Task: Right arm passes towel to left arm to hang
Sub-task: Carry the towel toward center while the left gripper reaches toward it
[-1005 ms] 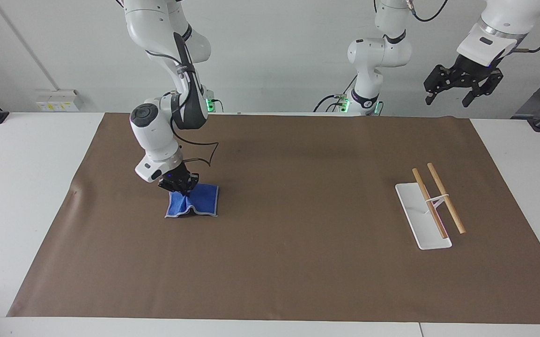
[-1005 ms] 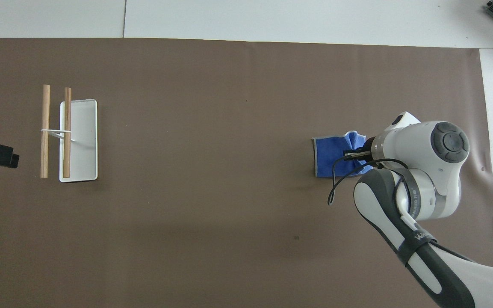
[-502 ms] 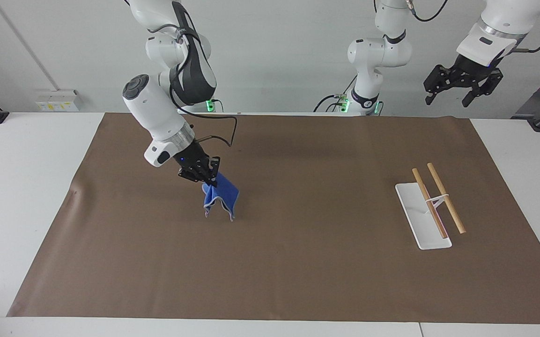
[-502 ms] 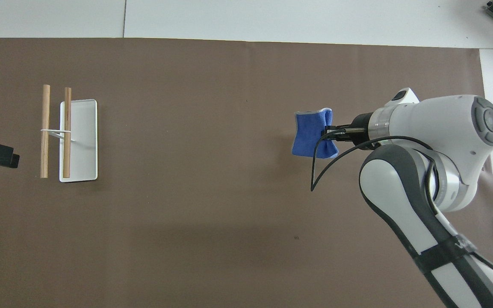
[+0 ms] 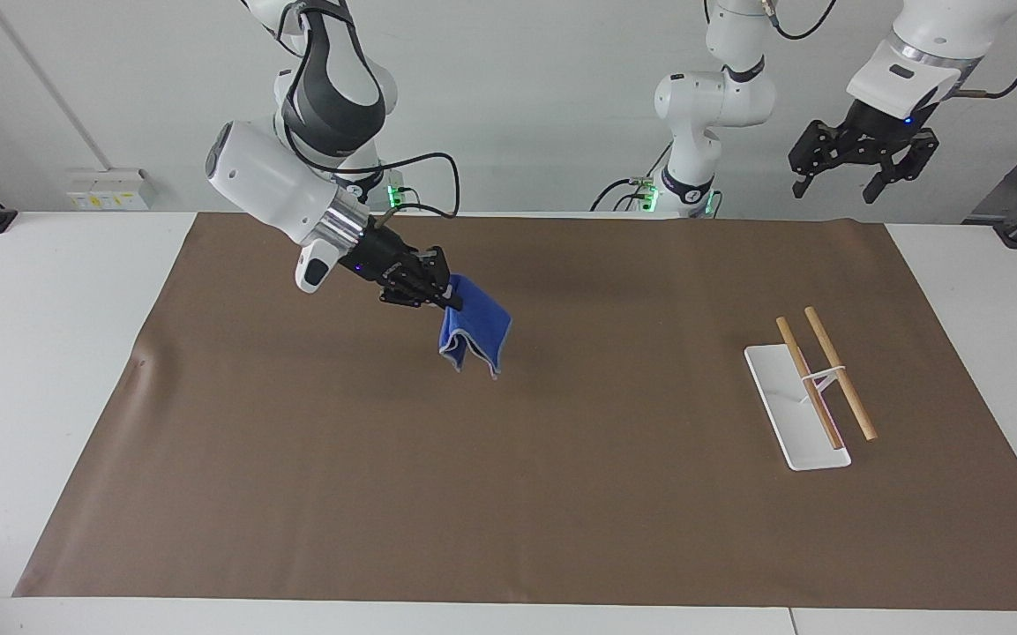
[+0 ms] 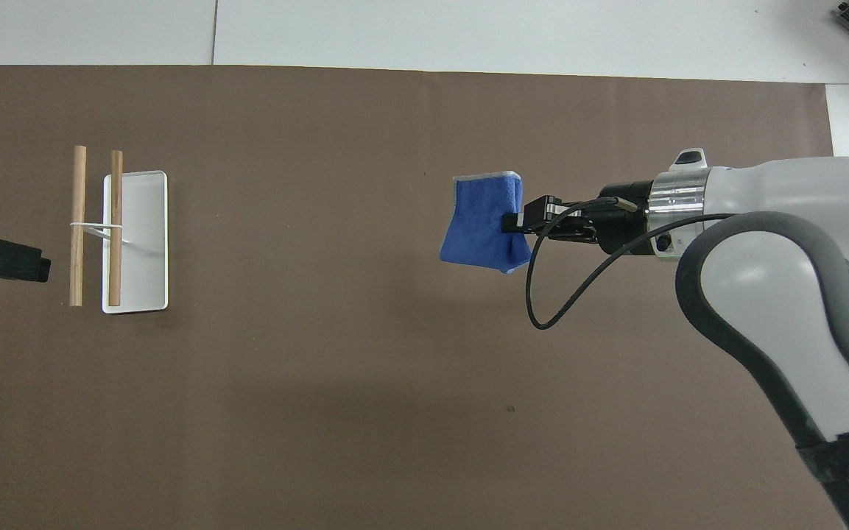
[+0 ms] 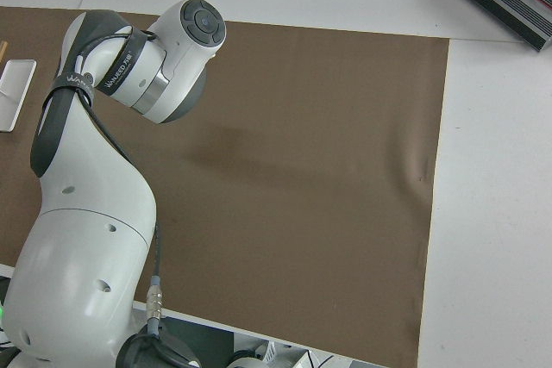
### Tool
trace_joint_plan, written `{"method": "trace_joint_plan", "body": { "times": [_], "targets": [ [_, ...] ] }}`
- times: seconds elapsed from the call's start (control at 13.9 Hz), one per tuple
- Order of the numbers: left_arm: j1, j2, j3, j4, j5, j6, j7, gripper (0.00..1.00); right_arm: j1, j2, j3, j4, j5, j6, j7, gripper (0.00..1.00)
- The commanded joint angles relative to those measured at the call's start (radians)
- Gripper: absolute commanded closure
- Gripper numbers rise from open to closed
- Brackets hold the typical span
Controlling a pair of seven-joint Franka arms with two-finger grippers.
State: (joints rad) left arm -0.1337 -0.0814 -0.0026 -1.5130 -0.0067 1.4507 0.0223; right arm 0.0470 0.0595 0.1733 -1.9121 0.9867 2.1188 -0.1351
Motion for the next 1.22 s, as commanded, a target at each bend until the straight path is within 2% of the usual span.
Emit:
{"method": "trace_joint_plan", "body": {
  "times": [0.0,0.43,0.65,0.86,1.15],
  "targets": [
    [-0.070,-0.079,0.001,-0.163,0.001,0.155,-0.144,0.00,-0.010,-0.013,0.029,-0.008,0.166,-0.013,-0.024,1.00],
    [-0.203,-0.115,0.000,-0.351,-0.166,0.471,-0.676,0.00,0.017,-0.015,0.040,-0.062,0.463,0.006,-0.017,1.00],
    [-0.282,-0.132,0.000,-0.427,-0.191,0.664,-1.027,0.00,0.071,-0.012,0.040,-0.064,0.474,0.082,-0.011,1.00],
    [-0.346,-0.158,0.000,-0.518,-0.203,0.833,-1.360,0.00,0.086,-0.012,0.041,-0.080,0.492,0.092,-0.009,1.00],
    [-0.398,-0.175,-0.002,-0.593,-0.203,0.948,-1.675,0.00,0.085,-0.013,0.041,-0.079,0.543,0.070,-0.003,1.00]
  ]
}}
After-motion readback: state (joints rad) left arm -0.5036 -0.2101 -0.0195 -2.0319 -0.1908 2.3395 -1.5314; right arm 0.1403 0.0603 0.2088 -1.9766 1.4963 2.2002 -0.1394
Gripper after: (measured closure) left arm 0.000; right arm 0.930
